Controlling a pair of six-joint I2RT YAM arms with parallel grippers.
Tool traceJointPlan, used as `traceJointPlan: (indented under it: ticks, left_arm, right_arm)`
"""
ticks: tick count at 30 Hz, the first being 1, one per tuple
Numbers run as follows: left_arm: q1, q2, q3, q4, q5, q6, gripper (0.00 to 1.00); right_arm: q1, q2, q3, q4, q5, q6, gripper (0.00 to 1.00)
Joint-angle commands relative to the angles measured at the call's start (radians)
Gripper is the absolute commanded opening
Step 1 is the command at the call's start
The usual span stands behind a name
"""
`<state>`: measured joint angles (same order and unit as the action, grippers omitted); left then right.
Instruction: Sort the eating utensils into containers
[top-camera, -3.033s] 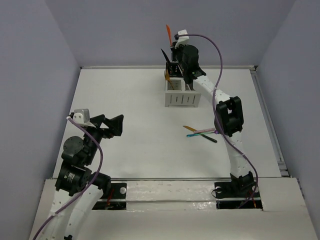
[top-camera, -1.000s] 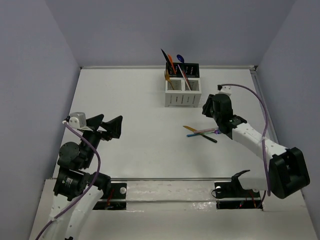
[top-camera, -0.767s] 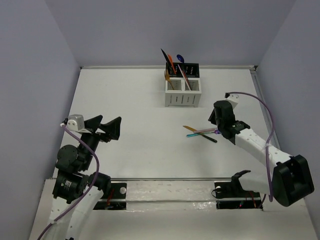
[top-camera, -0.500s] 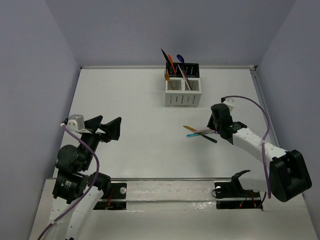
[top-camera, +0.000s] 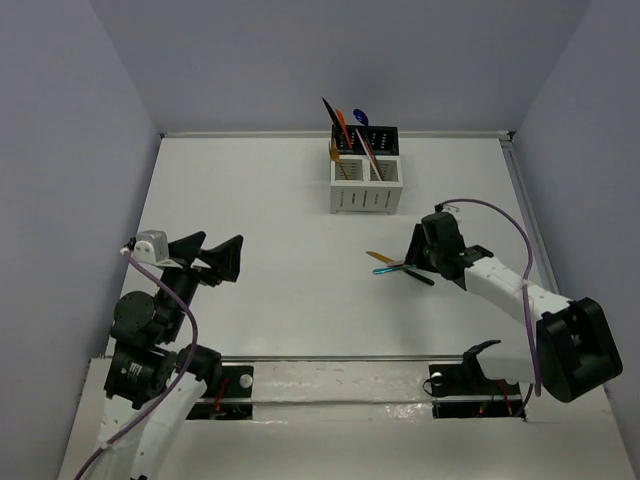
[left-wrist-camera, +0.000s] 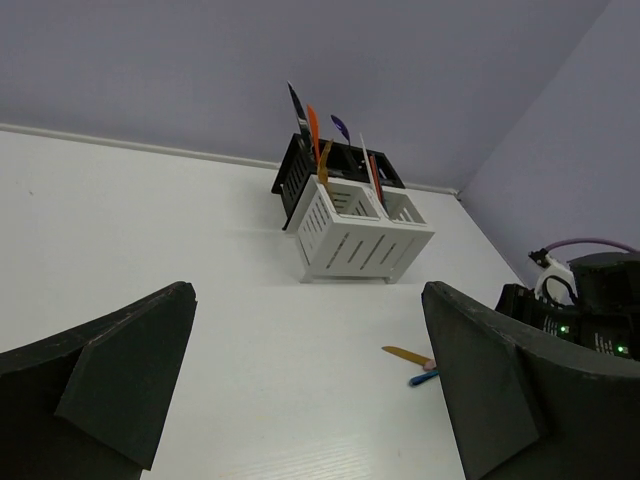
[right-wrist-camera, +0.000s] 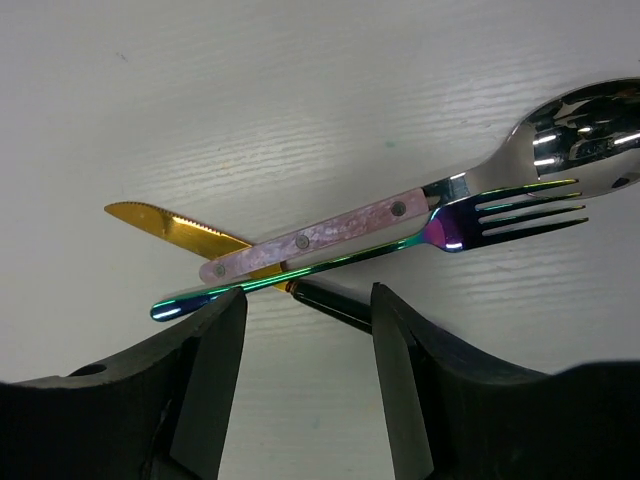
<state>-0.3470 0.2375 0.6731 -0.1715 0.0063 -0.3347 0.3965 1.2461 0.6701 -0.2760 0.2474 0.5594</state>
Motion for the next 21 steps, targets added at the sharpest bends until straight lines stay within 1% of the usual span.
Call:
traceJointPlan:
  ticks: [1,10,14,20,21]
  left_arm:
    - [-0.014,-0.023,-0.001,0.029,0.003,0.005,0.99]
    - [-0.014,-0.036,-0.001,0.023,0.003,0.005,0.99]
    - [-0.014,-0.038,-0.001,0.021,0.003,0.005,0.99]
    - [-0.023,-0.037,-0.001,0.021,0.003,0.005,0.99]
    - [-0.023,-0.037,-0.001,0.021,0.003,0.003,0.99]
  right_arm:
    - [-0.047,0.018,-0.026,0.061,-0.092,0.002,0.61]
    - [-0.065,0.018,-0.087,0.135,-0.158,0.027,0.65]
    - [-0.065,0.023,-0.128,0.193,-0.195,0.033,0.73]
    - [-0.065,-0.002,-0.170,0.233,-0.240,0.034,0.76]
    - [-0.065,0.001,-0.172,0.235,-0.272,0.033,0.76]
